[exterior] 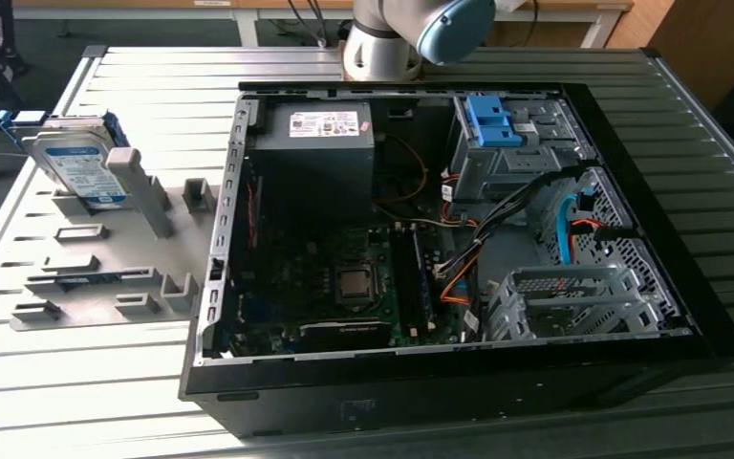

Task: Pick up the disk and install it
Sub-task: 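Pick up the disk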

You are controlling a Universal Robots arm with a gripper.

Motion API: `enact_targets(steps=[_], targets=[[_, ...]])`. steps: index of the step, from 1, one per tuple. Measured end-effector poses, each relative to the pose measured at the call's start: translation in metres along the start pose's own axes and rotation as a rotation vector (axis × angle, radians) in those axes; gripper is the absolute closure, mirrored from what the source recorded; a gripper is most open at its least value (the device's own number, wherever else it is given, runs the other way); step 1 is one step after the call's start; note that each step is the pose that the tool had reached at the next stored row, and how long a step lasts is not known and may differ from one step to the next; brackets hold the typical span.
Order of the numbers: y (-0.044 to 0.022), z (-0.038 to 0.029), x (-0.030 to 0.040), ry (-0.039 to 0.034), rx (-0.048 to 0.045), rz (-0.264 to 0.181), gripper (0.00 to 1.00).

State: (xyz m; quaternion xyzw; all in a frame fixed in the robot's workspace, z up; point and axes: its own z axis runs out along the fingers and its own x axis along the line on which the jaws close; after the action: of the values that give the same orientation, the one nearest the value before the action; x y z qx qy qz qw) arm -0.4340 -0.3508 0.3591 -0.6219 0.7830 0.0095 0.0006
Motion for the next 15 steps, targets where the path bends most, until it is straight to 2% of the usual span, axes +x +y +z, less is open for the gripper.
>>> enact_targets(steps=[4,10,12,13,15], targets=[[0.0,0.0001,0.0,0.001,-0.0009,-0.073,0.89],[0.0,0.0001,0.0001,0.0011,-0.0011,-0.081,0.89],[0.0,0.0001,0.0001,0.0011,-0.0011,-0.081,0.77],[0.0,0.0002,0.0001,0.001,-0.001,-0.081,0.77],[0.0,0.0004,0.0001,0.0011,-0.0011,-0.081,0.65]])
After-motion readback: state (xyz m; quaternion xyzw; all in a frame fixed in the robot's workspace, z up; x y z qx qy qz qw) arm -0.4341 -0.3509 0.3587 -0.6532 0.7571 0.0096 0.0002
